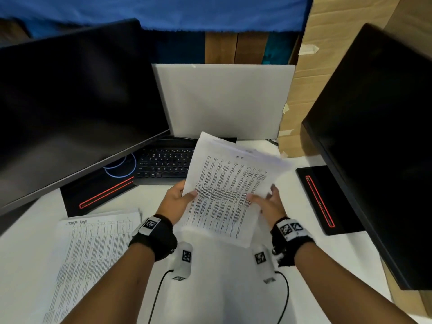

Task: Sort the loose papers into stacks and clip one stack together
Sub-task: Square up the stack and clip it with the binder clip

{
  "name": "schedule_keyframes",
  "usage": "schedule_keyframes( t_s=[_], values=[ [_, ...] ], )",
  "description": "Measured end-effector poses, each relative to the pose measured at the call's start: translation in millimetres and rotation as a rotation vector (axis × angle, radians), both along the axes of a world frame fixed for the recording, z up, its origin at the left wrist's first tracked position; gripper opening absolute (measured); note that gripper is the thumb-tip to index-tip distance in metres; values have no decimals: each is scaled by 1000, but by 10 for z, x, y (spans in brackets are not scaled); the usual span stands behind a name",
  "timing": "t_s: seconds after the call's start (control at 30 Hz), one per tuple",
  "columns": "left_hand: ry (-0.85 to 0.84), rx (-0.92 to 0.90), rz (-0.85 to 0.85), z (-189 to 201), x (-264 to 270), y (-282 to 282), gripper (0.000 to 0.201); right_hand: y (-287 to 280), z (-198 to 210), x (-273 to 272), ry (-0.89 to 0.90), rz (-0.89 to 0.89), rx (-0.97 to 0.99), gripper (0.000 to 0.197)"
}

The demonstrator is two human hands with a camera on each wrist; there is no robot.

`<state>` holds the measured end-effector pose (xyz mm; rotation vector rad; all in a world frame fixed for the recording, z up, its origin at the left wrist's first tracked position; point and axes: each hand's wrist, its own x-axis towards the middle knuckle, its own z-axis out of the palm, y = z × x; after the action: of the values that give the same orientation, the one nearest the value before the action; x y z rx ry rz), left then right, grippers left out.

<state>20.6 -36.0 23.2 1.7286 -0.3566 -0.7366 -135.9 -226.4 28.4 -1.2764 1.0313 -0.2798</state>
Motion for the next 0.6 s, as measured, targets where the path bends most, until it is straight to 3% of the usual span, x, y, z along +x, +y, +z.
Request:
schedule_keyframes(
  t_s=[0.07,0.13,0.37,0.53,0.6],
  values=[
    [25,-54,16,95,-32,44,33,-39,105,65,-95,-26,69,48],
    [-1,-69,48,191,-66,75,34,5,200,116,-175,-55,70,32],
    [-147,-236,303,643,-226,112,34,269,590,200,-324,23,-245,26],
    [-141,-284,373,690,-493,115,36,557,623,153,-266,-14,-299,57],
    [-138,-290,382,696,-602,151,37,629,691,89,-266,-35,-309,42]
  ],
)
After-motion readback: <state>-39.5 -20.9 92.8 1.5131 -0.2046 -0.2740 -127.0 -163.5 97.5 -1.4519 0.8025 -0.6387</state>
